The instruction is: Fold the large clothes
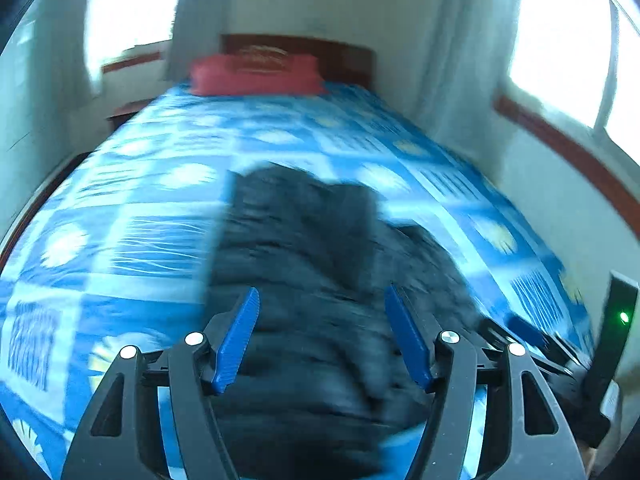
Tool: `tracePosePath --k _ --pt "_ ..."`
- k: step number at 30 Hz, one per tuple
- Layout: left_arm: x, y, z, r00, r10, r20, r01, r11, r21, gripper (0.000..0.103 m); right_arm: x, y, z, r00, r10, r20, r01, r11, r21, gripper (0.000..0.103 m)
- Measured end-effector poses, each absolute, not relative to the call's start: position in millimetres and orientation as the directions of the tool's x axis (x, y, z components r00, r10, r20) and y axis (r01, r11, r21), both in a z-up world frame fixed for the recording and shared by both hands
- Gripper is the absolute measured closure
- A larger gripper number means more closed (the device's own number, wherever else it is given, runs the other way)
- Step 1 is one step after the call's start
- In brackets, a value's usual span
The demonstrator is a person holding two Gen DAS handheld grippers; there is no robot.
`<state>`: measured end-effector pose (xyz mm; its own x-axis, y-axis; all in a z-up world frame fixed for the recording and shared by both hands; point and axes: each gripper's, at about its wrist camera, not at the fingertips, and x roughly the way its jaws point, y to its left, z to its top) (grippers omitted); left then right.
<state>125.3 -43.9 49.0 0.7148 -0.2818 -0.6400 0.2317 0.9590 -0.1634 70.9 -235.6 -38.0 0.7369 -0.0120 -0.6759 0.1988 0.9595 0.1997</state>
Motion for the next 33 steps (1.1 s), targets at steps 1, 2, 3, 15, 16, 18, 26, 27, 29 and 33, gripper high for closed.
tracePosePath --k 1,2,3,15,16,18,26,27,29,33 --pt "135.5 -19.0 44.2 0.738 -0.230 -0.634 0.165 0.973 -0.161 0.038 76.5 -229.1 -36.4 0.739 0.006 -0.674 0.183 0.961 0.209 0.044" --pt "145.1 -3.8 35.9 0.733 -0.205 -0.649 0.126 0.978 -0.167 0.038 84.0 -220.0 -34.4 0.740 0.026 -0.672 0.162 0.963 0.215 0.043" --pt "156.3 9.8 23.9 0.707 -0.201 -0.678 0.102 0.978 -0.184 0.038 89.7 -211.7 -32.7 0.741 0.036 -0.671 0.146 0.966 0.213 0.043" --pt "172.2 11.5 -51.4 0.591 -0.284 -0.755 0.147 0.958 -0.245 0.038 157.4 -156.6 -55.3 0.660 0.157 -0.735 0.069 0.961 0.267 0.022" --pt "171.4 11.3 -54.4 0.589 -0.291 -0.754 0.149 0.956 -0.252 0.038 159.6 -153.9 -60.9 0.644 0.145 -0.751 0.073 0.966 0.250 0.022" --pt "170.4 12.4 -57.7 0.587 -0.302 -0.752 0.151 0.952 -0.264 0.038 160.6 -153.1 -70.4 0.626 0.124 -0.770 0.085 0.971 0.225 0.022" --pt "172.3 12.9 -62.5 0.578 -0.327 -0.748 0.164 0.944 -0.286 0.036 157.7 -178.5 -91.8 0.604 0.181 -0.776 0.142 0.934 0.328 0.018" --pt "172.0 12.3 -62.8 0.582 -0.321 -0.747 0.165 0.946 -0.277 0.036 158.3 -178.4 -93.3 0.603 0.197 -0.773 0.139 0.928 0.345 0.018" --pt "172.7 11.8 -63.5 0.589 -0.312 -0.746 0.169 0.950 -0.264 0.036 160.0 -174.1 -95.1 0.605 0.218 -0.766 0.117 0.927 0.357 0.030" --pt "170.1 9.7 -58.2 0.585 -0.315 -0.747 0.177 0.949 -0.261 0.037 160.9 -167.7 -87.0 0.616 0.238 -0.751 0.069 0.933 0.352 0.077"
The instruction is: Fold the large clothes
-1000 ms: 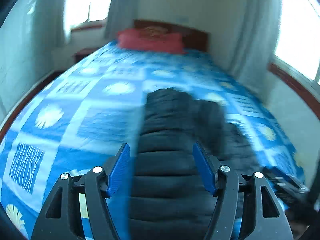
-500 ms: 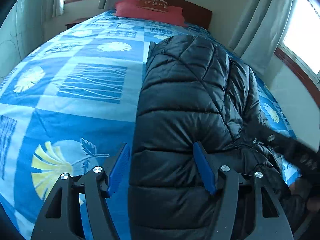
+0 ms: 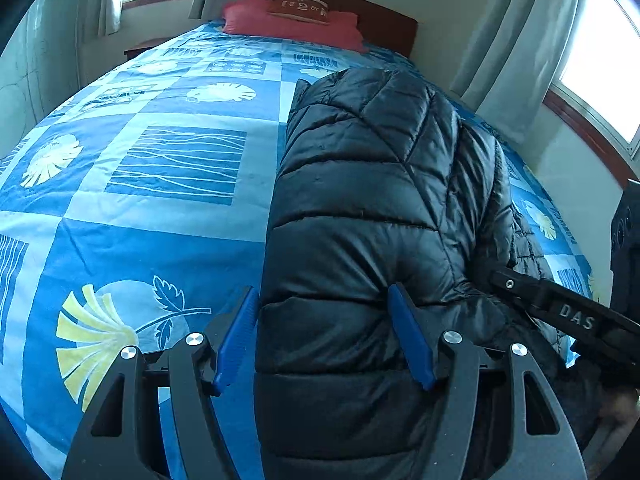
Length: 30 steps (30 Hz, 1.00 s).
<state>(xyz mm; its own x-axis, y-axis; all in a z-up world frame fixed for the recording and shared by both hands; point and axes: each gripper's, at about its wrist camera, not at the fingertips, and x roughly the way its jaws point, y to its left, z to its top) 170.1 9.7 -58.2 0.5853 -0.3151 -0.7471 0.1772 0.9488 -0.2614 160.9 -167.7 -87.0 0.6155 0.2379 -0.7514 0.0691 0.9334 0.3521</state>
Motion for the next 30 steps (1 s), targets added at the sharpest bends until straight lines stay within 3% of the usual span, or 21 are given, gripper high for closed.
tracePosePath --k 3,9,15,19,25,30 --pt "168.3 14.8 -42.9 0.606 -0.338 -0.720 0.181 0.940 -0.290 0.037 151.2 -172.1 -58.8 0.687 0.180 -0.704 0.046 0.956 0.290 0.086" --pt "158.9 0.5 -19.8 0.627 -0.400 -0.669 0.251 0.916 -0.312 0.036 133.9 -228.4 -23.1 0.753 0.056 -0.655 0.107 0.973 0.207 0.087" --pt "160.3 -46.5 -47.7 0.548 -0.429 -0.718 0.323 0.901 -0.290 0.036 137.8 -296.8 -71.9 0.672 -0.013 -0.740 0.190 0.969 0.156 0.087" --pt "165.1 -76.6 -69.0 0.519 -0.402 -0.754 0.363 0.903 -0.232 0.034 138.6 -320.1 -109.4 0.649 0.026 -0.760 0.193 0.961 0.197 0.086" --pt "178.3 -92.5 -88.5 0.518 -0.340 -0.785 0.345 0.923 -0.172 0.034 147.5 -336.1 -127.9 0.649 0.076 -0.757 0.198 0.944 0.264 0.082" --pt "170.1 -82.9 -79.6 0.517 -0.354 -0.779 0.328 0.923 -0.202 0.034 129.0 -339.9 -101.3 0.665 0.032 -0.746 0.229 0.942 0.245 0.066"
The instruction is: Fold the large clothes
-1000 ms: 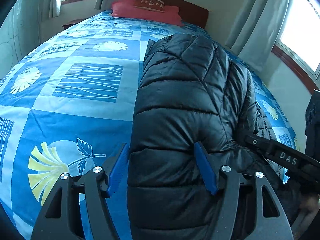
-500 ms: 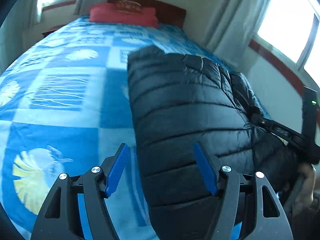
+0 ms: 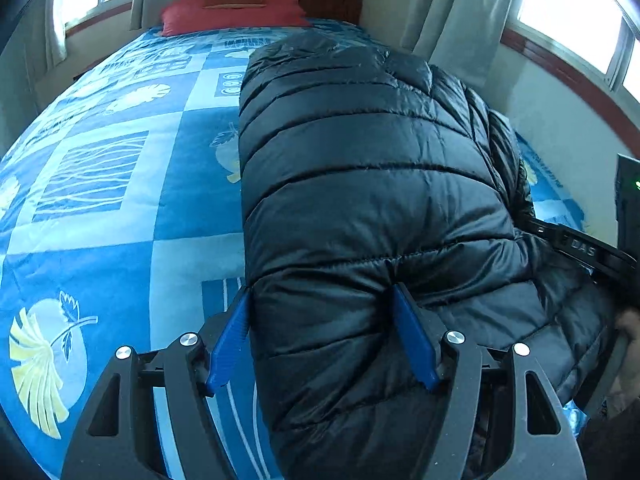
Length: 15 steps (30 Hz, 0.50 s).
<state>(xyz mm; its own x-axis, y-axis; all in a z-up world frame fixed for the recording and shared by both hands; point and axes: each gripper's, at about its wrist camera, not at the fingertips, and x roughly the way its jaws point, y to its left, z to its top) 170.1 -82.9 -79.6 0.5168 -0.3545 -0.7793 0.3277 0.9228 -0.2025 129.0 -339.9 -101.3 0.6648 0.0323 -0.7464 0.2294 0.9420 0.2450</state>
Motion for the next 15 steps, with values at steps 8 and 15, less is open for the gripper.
tracePosePath --k 8,15 --pt "127.9 -65.9 -44.5 0.622 -0.361 -0.695 0.342 0.924 -0.173 0.034 56.8 -293.0 -39.1 0.755 0.005 -0.656 0.140 0.976 0.169 0.066" --pt "141.7 -84.2 -69.6 0.537 -0.388 -0.750 0.365 0.907 -0.208 0.034 50.7 -260.3 -78.1 0.662 0.051 -0.747 0.048 0.993 0.110 0.077"
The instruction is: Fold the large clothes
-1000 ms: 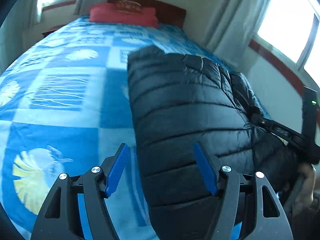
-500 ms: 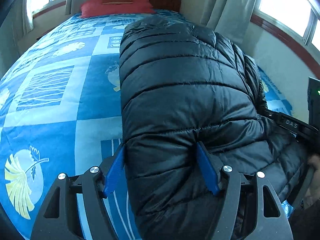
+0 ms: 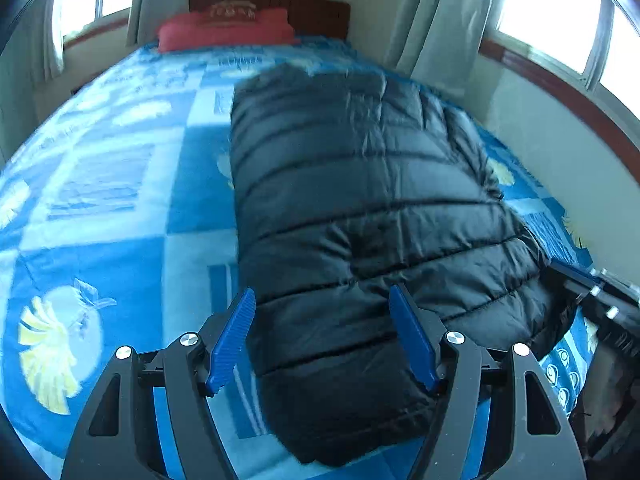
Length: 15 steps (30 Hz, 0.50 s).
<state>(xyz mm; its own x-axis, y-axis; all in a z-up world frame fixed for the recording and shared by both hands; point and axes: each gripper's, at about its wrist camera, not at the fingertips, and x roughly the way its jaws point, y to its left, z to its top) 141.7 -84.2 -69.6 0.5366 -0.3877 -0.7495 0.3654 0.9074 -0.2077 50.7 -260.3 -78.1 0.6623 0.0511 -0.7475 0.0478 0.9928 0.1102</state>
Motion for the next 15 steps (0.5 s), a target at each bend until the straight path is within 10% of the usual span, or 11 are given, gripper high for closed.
tracePosePath --k 15 --pt "147.1 -77.4 -63.4 0.495 -0.375 -0.784 0.376 0.906 -0.195 0.035 57.6 -273.4 -85.7 0.615 0.140 -0.776 0.104 0.961 0.256 0.071"
